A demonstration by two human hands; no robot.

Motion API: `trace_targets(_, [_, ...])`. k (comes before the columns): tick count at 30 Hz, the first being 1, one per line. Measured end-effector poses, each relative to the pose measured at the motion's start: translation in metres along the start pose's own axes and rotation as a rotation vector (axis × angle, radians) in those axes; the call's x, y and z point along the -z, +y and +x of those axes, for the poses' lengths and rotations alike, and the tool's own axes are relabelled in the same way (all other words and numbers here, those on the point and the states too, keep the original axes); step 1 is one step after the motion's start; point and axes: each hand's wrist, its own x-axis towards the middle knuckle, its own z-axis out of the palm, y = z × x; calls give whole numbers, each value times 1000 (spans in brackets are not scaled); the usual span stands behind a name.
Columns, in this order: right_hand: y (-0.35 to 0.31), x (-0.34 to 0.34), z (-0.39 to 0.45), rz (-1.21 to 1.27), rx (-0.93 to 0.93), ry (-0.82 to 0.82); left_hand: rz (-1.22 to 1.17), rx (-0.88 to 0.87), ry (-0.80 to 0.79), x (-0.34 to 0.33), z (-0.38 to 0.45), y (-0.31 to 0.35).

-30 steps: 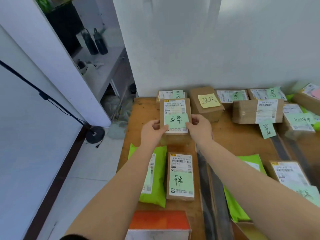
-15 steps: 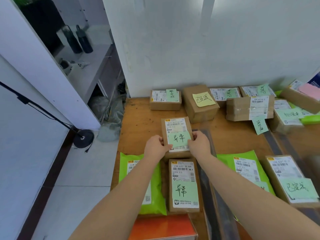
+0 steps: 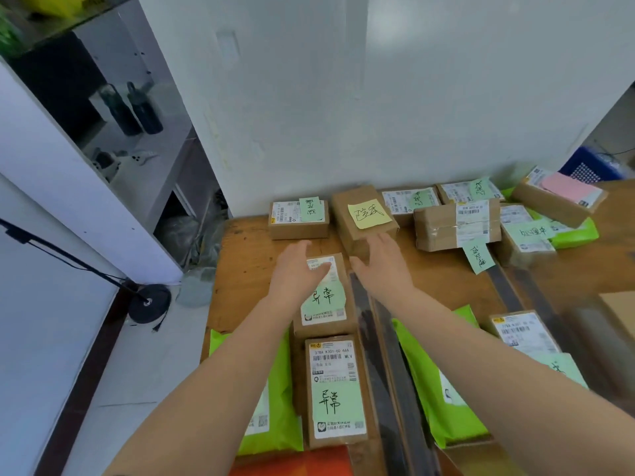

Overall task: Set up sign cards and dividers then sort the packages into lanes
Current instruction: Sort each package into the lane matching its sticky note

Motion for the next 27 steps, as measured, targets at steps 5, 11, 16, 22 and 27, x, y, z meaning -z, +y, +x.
trace_targets(5, [35,26,62,53,-42,6,22,-2,-20,-22,46,43])
trace_targets(11, [82,10,128,120,-119,-74,-132,185,-30,-58,103,67])
trace_targets(16, [97,-5,149,196,-207,-184,-226,337,-57,-81,133,69])
trace_targets(22, [98,-12,148,316,-232,-165,-209,337,31,-90,137,64])
trace_targets(27, [83,8,128,407,-200,-74,-311,250,142,-70,110,80])
